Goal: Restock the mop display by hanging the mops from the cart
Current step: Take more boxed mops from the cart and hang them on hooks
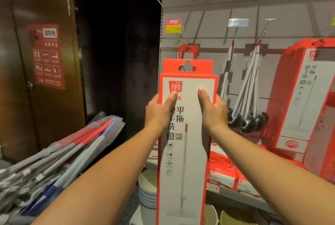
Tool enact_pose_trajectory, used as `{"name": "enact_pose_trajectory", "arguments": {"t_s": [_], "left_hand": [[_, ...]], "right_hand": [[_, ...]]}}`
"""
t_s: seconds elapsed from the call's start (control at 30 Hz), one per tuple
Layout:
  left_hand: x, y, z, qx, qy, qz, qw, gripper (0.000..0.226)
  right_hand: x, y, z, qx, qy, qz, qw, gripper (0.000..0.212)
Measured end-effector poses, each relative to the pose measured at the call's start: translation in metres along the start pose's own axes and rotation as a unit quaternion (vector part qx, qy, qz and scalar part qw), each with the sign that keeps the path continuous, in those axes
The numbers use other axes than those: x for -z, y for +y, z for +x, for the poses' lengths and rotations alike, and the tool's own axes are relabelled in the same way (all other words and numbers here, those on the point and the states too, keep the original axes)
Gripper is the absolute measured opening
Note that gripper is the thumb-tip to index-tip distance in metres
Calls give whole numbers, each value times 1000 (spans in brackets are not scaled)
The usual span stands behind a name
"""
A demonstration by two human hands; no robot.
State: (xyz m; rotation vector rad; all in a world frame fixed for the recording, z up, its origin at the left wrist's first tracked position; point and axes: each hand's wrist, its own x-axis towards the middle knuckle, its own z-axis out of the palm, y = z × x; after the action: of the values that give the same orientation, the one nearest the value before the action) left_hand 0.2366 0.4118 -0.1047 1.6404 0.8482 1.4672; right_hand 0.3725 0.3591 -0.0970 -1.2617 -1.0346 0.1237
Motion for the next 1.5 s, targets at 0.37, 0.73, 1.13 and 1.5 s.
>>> {"name": "enact_pose_trajectory", "arguments": {"t_s": [0.37,0.73,1.13,1.5], "left_hand": [[1,-43,94,-7,-35,-25,999,30],[8,-68,233,-38,-111,-51,992,39],[-23,-89,329,-29,-139,-98,985,38],[-60,-91,386,-29,-126,-116,985,42]], "right_hand": [[-58,20,61,-9,20,-41,999,30],[-138,24,149,-9,93,-64,994,34],[-167,47,233,1,116,-86,990,37],[-169,64,310,20,100,-108,989,44]]}}
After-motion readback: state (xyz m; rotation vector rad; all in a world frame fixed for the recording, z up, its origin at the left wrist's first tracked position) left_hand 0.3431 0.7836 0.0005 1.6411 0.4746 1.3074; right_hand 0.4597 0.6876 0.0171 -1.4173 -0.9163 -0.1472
